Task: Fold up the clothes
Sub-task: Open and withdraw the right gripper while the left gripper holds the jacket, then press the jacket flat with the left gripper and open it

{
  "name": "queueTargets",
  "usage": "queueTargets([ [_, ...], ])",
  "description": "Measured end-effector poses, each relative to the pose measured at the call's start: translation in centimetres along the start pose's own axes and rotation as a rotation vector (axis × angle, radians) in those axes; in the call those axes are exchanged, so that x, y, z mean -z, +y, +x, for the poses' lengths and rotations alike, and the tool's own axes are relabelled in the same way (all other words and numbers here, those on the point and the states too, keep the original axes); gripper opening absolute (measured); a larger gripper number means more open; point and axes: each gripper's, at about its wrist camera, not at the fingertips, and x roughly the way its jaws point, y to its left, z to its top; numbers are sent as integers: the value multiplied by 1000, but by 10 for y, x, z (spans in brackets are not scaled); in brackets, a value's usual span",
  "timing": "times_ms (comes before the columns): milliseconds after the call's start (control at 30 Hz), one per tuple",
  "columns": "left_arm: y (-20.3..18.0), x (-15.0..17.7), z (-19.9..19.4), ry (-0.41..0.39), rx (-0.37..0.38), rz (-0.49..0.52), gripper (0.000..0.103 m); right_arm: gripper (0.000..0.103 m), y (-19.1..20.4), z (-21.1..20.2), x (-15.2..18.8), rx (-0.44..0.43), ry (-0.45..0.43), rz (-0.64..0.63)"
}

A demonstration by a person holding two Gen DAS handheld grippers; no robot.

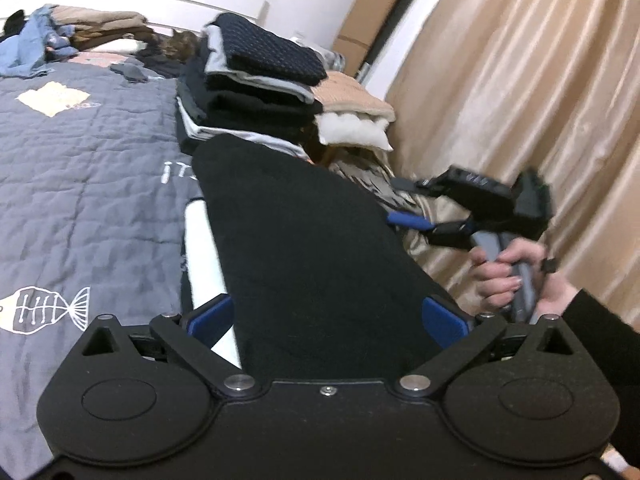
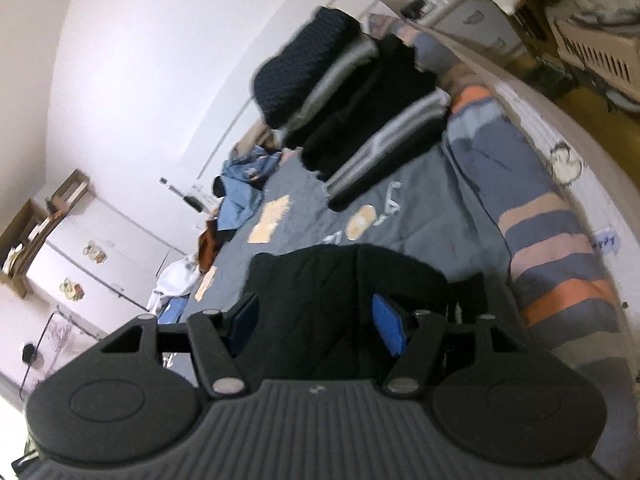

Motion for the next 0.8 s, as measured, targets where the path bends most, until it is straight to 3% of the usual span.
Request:
queueTargets([
  [167,12,11,16,81,19,-20,102,64,16,-33,30,-31,2,-54],
  [333,36,21,26,158,95,-94,102,64,19,-63,65,-43,-10,-53],
  [467,52,26,27,186,204,-152,101,64,26,-74,86,-56,-3,-72],
  [600,64,32,35,217,214,-209,100,64,27,-73,101,-45,21,-90],
  [633,67,34,38,230,230,-229,98,64,26,-73,103,-40,23,-93],
  [700,68,37,40,248,261,-245,75,63,22,-73,105,-41,20,-77],
  [767,64,36,38,246,250,-200,63,63,19,-71,106,-34,19,-68],
  [800,64,36,37,245,251,-190,63,63,17,-71,106,-34,21,-67],
])
